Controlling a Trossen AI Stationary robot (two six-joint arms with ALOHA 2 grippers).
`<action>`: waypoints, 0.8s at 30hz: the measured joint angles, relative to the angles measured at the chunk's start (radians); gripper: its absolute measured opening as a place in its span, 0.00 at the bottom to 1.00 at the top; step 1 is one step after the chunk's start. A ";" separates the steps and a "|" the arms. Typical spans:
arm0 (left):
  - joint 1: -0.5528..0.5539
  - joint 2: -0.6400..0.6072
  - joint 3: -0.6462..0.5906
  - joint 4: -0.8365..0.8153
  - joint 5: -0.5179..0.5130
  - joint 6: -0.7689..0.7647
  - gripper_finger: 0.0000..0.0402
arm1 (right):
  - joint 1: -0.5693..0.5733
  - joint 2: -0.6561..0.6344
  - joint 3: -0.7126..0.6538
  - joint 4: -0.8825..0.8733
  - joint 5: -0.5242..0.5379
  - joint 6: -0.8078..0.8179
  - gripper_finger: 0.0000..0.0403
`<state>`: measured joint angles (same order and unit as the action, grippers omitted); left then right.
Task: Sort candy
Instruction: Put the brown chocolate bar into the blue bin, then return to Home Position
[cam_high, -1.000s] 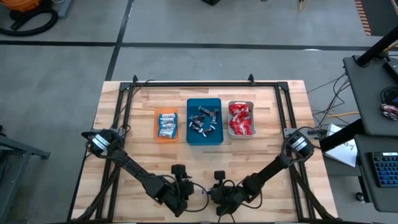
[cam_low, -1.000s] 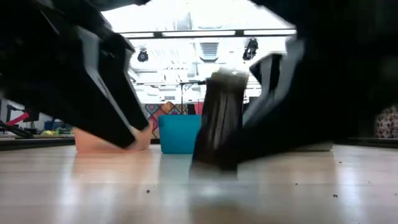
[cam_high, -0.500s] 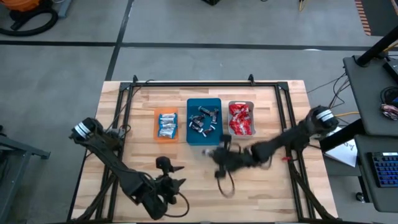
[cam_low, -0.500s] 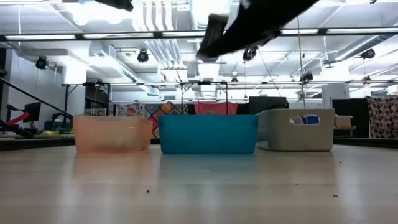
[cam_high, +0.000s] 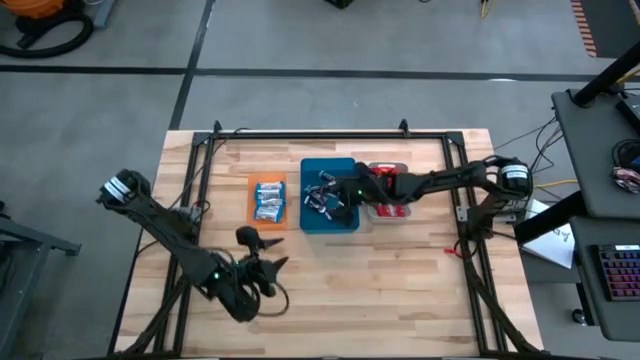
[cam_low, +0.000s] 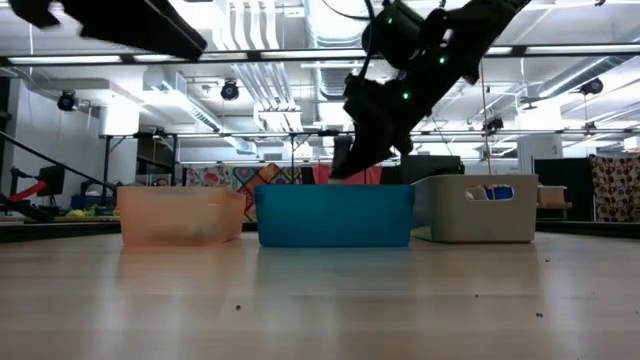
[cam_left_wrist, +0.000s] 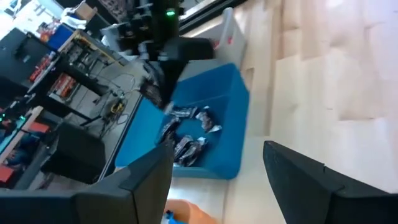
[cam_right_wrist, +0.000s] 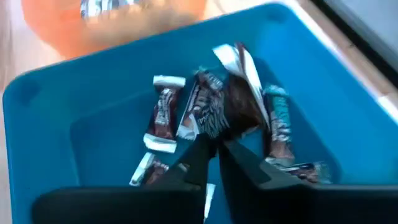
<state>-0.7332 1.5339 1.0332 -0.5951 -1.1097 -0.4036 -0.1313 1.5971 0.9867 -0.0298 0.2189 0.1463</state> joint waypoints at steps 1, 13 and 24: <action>0.011 -0.026 -0.035 0.040 0.000 0.019 0.58 | -0.012 0.009 0.001 -0.006 -0.020 0.000 0.07; 0.372 -0.381 -0.517 0.928 0.593 0.635 0.58 | -0.085 -0.003 0.006 -0.044 -0.064 -0.022 0.46; 0.695 -0.799 -0.735 0.894 0.929 0.655 0.58 | -0.054 -0.310 -0.292 0.206 -0.224 -0.221 0.50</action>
<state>-0.0379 0.7350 0.2982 0.2990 -0.1803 0.2518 -0.1852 1.2867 0.6944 0.1765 -0.0046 -0.0747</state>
